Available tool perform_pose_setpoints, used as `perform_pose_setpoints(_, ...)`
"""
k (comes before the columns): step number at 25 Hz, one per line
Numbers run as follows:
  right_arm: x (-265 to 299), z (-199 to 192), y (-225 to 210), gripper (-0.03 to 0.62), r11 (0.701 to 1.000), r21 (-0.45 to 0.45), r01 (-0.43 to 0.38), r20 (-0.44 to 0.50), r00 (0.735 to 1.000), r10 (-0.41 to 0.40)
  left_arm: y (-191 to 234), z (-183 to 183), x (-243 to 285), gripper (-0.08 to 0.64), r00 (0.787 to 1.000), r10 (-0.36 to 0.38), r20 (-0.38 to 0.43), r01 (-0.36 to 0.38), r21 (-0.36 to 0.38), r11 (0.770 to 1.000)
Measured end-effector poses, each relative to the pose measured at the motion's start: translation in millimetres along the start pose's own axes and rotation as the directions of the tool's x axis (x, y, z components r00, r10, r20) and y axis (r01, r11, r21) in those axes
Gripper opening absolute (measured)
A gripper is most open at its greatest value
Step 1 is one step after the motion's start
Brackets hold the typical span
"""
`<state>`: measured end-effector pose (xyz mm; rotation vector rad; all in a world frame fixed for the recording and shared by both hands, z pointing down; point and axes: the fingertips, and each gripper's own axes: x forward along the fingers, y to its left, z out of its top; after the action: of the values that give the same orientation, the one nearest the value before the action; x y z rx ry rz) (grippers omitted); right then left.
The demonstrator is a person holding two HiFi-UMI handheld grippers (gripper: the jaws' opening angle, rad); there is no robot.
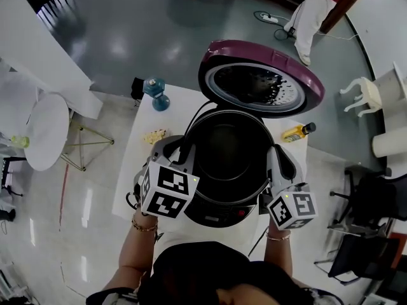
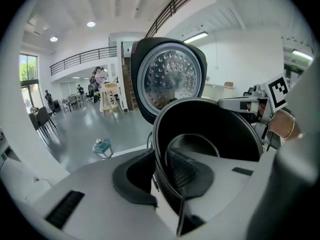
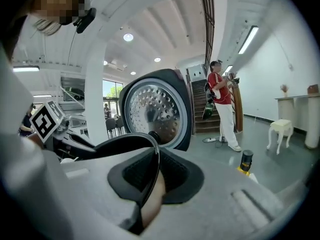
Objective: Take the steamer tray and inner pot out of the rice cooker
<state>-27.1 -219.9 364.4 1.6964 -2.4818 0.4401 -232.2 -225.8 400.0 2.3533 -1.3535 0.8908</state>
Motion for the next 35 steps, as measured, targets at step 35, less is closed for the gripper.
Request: perform_pose_setpoints(35, -108, 73, 46, 0.032, 1.000, 0.028, -0.001, 0.304, 0.953, -0.008, -29, 58, -119, 0.029, 0.890, -0.178, 0.420, 0.265, -0.157, 0.951)
